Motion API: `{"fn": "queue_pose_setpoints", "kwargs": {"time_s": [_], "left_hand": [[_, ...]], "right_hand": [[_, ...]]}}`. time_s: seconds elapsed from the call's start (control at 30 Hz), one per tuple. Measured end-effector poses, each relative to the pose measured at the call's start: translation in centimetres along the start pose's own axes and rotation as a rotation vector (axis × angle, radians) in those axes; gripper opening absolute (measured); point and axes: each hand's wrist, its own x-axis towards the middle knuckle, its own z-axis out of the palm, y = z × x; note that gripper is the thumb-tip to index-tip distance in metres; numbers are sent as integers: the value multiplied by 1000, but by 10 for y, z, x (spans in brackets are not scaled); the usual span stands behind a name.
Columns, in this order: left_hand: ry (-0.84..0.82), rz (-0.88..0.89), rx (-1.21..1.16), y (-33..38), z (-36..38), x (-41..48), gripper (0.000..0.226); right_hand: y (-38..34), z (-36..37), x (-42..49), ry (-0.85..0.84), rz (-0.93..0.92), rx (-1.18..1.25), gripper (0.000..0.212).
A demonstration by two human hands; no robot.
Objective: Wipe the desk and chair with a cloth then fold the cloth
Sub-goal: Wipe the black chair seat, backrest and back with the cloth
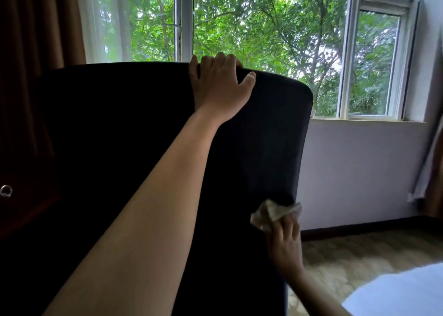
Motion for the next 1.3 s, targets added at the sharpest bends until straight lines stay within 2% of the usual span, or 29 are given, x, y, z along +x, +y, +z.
{"fn": "queue_pose_setpoints", "kwargs": {"time_s": [0.07,0.17,0.23,0.33,0.43,0.53,0.67,0.87,0.97,1.03,1.1,1.2,1.3], "left_hand": [[0,-2,2,1,-1,-1,39],[-22,-13,3,2,-3,-1,39],[-36,-16,1,2,-3,-1,39],[-31,-14,8,2,-2,-1,39],[-24,-17,10,0,-1,0,38],[-27,-14,13,-1,-1,2,38],[-28,-8,9,-1,-2,2,39],[-47,-4,12,2,-6,0,39],[-60,-1,11,3,-8,-1,39],[-75,-1,9,2,-11,-2,40],[-90,16,-1,-1,-14,-2,40],[-142,127,6,-12,-25,-2,41],[-128,158,117,-41,-42,-2,45]], "right_hand": [[-8,1,-36,-98,2,-40,43],[-6,-8,-17,-77,-12,-21,37],[-4,-15,26,12,-23,25,31],[-3,-36,129,202,9,127,37],[1,-62,225,342,-60,111,40],[5,-71,260,417,-56,138,38],[0,-49,202,411,7,148,35],[-21,-5,15,154,265,99,40],[-36,-3,-44,26,280,32,42],[-38,-6,-45,-8,275,30,51],[-35,-10,-25,14,304,54,45],[-31,-22,33,69,359,189,40],[-26,-40,114,158,278,259,39]]}}
